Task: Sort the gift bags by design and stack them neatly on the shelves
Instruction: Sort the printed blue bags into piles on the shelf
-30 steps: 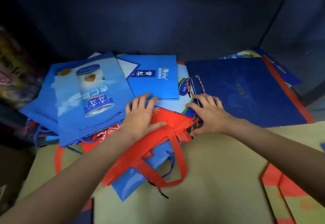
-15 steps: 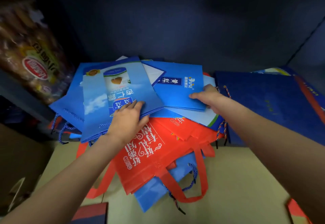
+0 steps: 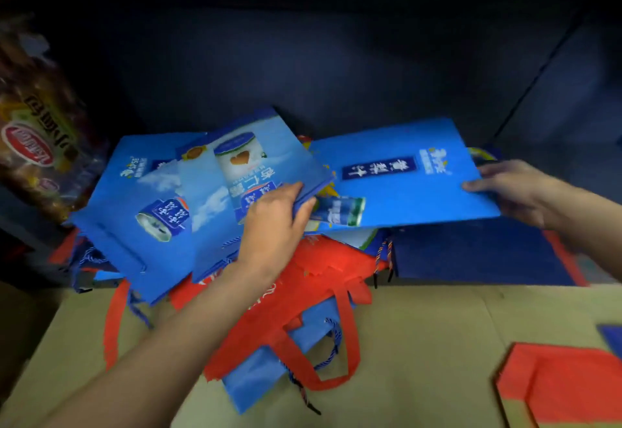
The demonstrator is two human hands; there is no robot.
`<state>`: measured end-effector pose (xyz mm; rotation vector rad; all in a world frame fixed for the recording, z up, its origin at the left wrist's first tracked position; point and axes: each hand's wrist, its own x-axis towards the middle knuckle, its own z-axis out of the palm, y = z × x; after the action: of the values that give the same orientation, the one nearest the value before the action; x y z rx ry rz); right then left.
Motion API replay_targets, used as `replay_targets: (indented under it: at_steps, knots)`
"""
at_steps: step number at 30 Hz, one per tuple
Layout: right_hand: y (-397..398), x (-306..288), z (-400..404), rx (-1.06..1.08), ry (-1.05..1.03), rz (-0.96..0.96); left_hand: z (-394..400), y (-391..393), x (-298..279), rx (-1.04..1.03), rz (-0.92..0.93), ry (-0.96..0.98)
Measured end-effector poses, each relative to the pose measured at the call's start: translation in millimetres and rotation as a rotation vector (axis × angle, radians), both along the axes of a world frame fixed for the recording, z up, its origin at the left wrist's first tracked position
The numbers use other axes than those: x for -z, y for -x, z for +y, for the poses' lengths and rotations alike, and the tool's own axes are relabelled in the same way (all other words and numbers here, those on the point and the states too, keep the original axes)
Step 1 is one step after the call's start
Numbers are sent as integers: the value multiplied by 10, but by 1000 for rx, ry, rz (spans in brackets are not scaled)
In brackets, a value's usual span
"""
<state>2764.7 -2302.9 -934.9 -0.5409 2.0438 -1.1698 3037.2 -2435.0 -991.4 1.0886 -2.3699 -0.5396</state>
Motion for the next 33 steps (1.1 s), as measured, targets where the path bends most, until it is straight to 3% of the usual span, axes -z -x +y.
replay_targets:
  at_steps: [3, 5, 9, 12, 15, 18, 22, 24, 27, 30, 33]
  knots:
    - [369, 450, 641, 35, -339, 144, 298, 434, 186, 202, -188, -38]
    - [433, 573, 849, 20, -446, 197, 478, 613, 294, 339, -344, -65]
    - [280, 546, 783, -116, -485, 421, 563, 585, 445, 421, -646, -21]
    - [6, 549, 616, -402, -492, 540, 391, 391, 514, 353, -810, -28]
    - [-316, 675, 377, -566, -416, 441, 273, 151, 525, 321, -818, -61]
    - [-561, 832, 57, -515, -381, 366, 232, -162, 519, 294, -669, -114]
    - [-898, 967, -326, -419, -557, 586, 26, -647, 475, 36, -511, -29]
    - [-1008, 972, -440, -358, -576, 639, -167, -865, 475, -114, -627, 4]
    - [-1006, 954, -541, -245, -505, 540, -364, -1013, 439, -211, -785, -75]
    - [-923, 965, -583, -164, -411, 423, -490, -968, 418, -173, -860, -111]
    - [-925, 963, -654, -148, -452, 328, -573, -910, 381, -101, -951, -88]
